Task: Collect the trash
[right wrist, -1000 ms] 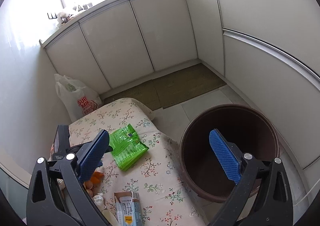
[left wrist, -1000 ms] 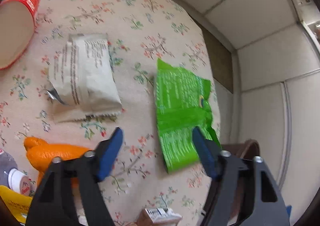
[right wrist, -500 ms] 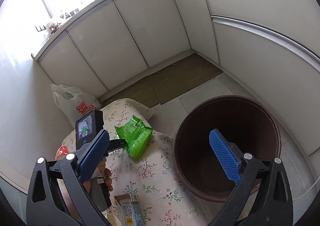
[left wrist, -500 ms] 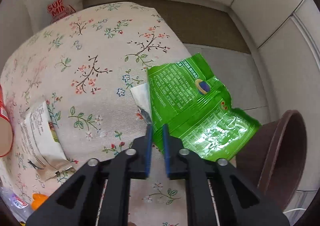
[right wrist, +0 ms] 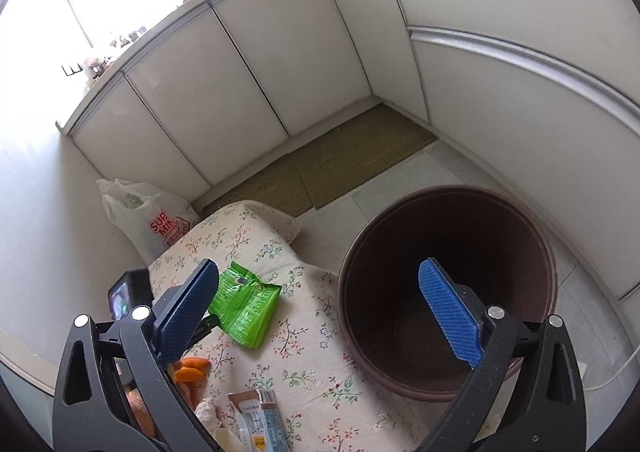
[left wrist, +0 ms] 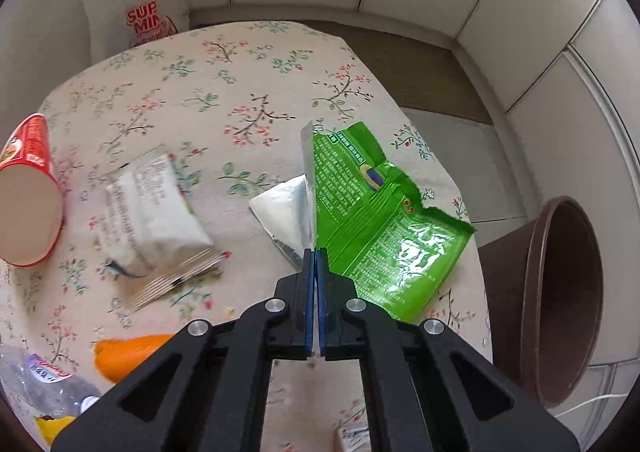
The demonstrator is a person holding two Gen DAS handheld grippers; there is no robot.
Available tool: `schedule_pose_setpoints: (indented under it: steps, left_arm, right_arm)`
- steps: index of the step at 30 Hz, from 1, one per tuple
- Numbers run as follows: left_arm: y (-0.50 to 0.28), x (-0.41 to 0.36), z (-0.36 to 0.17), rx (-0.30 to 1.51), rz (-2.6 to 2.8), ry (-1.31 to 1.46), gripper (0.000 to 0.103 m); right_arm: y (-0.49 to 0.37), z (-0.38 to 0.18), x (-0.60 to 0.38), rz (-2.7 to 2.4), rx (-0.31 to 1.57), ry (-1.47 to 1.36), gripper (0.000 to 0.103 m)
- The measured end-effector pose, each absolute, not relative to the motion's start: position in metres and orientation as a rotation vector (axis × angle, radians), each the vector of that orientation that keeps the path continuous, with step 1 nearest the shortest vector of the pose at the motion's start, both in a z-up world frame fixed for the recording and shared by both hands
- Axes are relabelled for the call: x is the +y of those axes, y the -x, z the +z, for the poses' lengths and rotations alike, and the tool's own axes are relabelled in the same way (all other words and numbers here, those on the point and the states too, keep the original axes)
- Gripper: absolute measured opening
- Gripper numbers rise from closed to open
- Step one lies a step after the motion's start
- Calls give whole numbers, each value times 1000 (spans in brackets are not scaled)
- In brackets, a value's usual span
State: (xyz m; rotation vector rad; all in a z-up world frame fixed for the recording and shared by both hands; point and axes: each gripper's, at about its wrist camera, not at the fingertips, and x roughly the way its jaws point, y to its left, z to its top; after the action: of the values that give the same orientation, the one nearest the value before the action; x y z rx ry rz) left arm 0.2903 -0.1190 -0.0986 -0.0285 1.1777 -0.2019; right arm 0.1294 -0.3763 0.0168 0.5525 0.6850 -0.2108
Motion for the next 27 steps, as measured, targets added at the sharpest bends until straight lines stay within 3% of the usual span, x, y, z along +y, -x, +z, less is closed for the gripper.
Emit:
schedule_pose_setpoints:
  steps: [16,27]
  left_arm:
    - [-188,-20,29,879,-204,108,1]
    - [-136,83,72,628,-89,186,1]
  right_arm:
    - [-150,13,-295,-70,751,-347,96]
    - [-252,-41,-152,194,1040,44,96]
